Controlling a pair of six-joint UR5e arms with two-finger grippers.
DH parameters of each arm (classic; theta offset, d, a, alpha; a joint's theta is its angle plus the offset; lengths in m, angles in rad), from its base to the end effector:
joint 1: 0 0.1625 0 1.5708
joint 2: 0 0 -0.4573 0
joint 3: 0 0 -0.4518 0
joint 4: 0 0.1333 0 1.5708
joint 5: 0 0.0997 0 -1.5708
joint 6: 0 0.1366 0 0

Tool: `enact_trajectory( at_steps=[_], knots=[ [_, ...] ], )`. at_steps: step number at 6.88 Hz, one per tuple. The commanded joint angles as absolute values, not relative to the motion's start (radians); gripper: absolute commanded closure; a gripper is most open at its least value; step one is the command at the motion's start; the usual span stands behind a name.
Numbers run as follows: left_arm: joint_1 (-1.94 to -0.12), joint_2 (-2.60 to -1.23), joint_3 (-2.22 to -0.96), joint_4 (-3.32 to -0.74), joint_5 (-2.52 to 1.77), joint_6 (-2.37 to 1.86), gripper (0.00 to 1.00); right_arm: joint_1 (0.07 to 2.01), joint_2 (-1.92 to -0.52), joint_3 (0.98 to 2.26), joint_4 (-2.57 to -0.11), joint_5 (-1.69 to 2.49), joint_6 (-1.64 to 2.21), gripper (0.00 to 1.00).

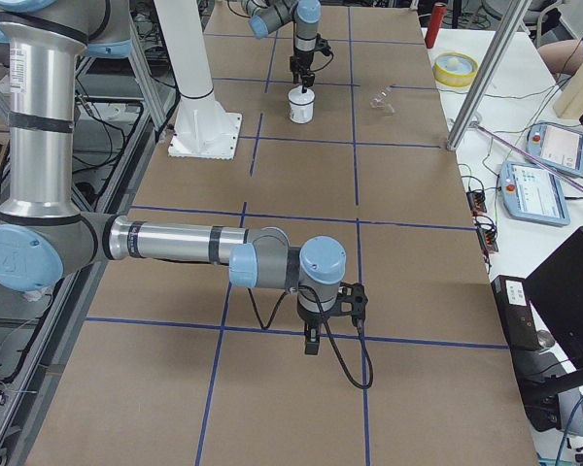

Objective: Remove funnel from cup

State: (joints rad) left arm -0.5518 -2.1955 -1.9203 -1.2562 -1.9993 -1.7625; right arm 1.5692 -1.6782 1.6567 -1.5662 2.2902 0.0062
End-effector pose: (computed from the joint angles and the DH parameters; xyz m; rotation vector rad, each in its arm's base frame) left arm 0.5357 -0.4197 0.1968 -0.2937 0.7223 -0.5649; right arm 0.0425 -0.5007 0.7313 -0.0190 -0.7193 0.0105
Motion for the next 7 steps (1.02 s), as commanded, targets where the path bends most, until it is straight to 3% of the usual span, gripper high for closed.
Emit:
enact_trajectory(
  at_steps=[1, 5, 7],
  knots=[
    [-0.59, -2.183, -1.936, -1.253, -1.974, -1.725, 0.12, 1.569, -1.678, 1.657, -1.566, 2.29, 0.006, 0.0],
    [-0.996, -2.042, -1.956, -1.266, -2.091, -1.148, 0.09, 1.569, -1.678, 1.657, -1.566, 2.29, 0.006, 0.0],
    [-1.234, -1.945, -1.887, -1.275, -2.192, -0.714, 0.05, 1.569, -1.678, 1.657, -1.566, 2.29, 0.006, 0.0]
  ],
)
